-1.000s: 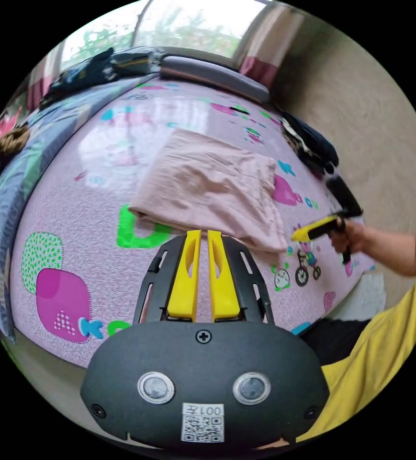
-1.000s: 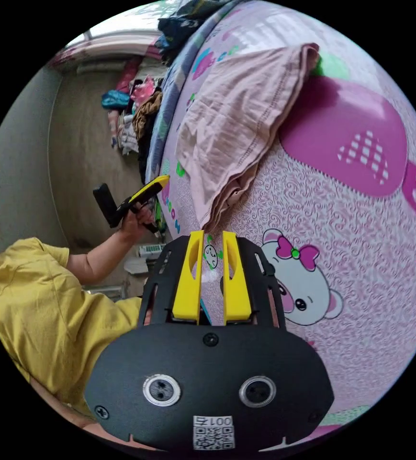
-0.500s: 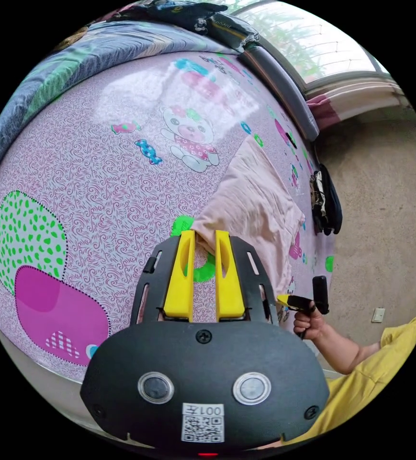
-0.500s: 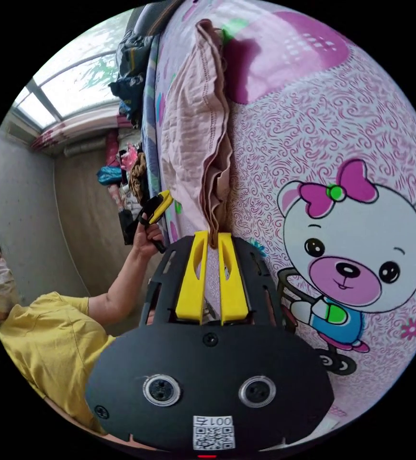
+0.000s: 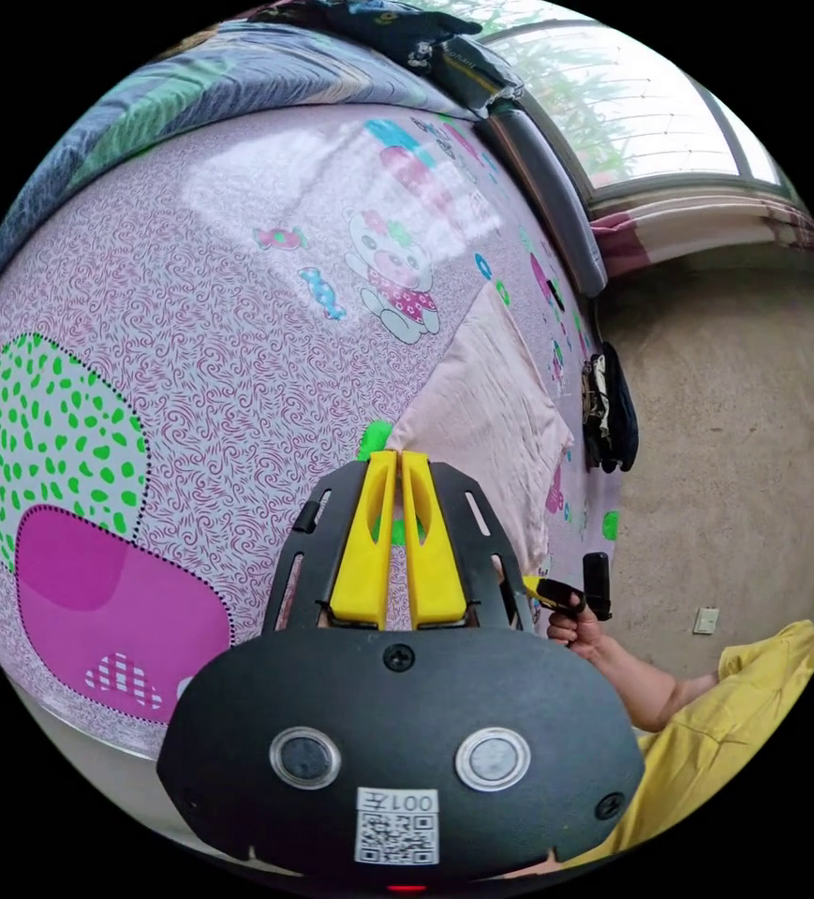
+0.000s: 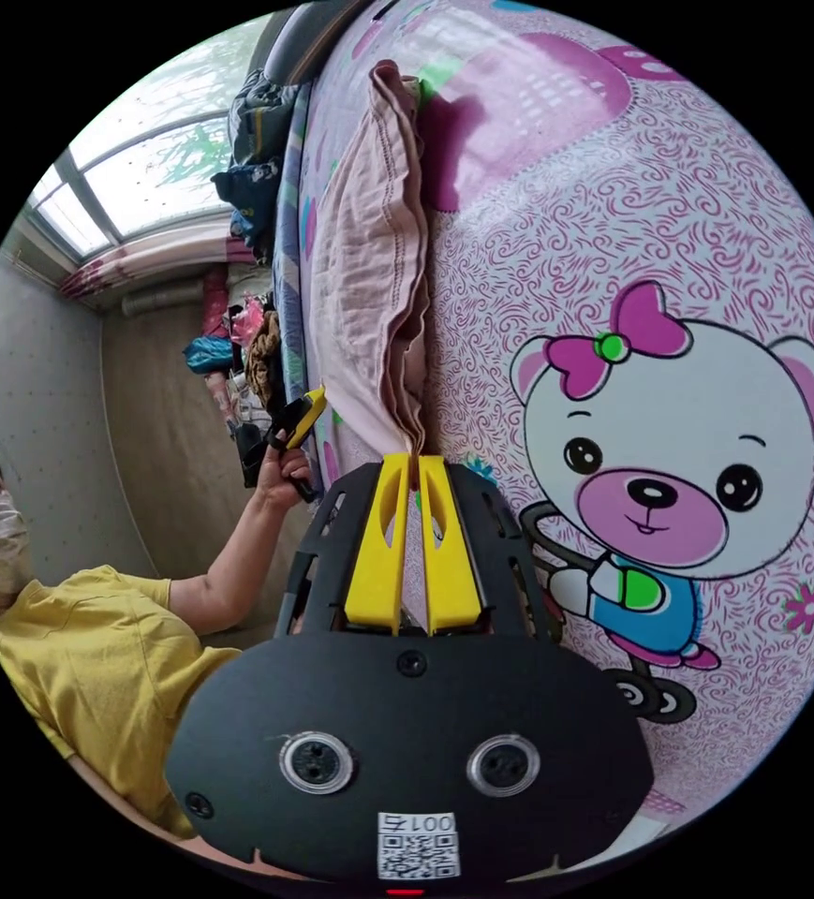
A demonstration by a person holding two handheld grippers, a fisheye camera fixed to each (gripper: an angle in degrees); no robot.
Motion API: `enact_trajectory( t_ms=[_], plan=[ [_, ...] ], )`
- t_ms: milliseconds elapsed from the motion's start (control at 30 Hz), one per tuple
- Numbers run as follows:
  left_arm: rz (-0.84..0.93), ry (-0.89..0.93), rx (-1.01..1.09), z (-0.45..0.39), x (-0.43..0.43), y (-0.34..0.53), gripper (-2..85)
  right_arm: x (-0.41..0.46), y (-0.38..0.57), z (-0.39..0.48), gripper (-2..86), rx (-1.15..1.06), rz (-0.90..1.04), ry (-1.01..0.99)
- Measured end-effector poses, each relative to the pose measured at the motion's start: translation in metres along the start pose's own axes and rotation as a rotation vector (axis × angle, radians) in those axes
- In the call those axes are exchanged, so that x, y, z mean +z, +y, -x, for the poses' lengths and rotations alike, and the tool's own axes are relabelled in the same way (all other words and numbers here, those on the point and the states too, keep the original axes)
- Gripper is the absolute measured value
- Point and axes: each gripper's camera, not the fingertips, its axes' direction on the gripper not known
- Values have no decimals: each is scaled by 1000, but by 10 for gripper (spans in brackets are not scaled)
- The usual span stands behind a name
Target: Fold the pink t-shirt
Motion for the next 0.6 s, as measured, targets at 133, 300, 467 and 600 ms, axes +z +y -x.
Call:
enact_trajectory(
  t_ms=[133, 300, 467, 600],
  plan=[
    [-25, 22, 3, 2, -8, 2, -10, -1, 6, 9, 11, -1, 52, -27],
    [-182, -49, -70, 7, -46, 14, -12, -31, 5, 44, 4, -125, -12, 72],
    [-190, -166, 191, -55, -35, -3, -12, -55, -56, 121, 1, -445, -135, 373],
    [-127, -156, 373, -110, 21, -17, -13, -40, -107, 153, 0, -547, -98, 508]
  ],
)
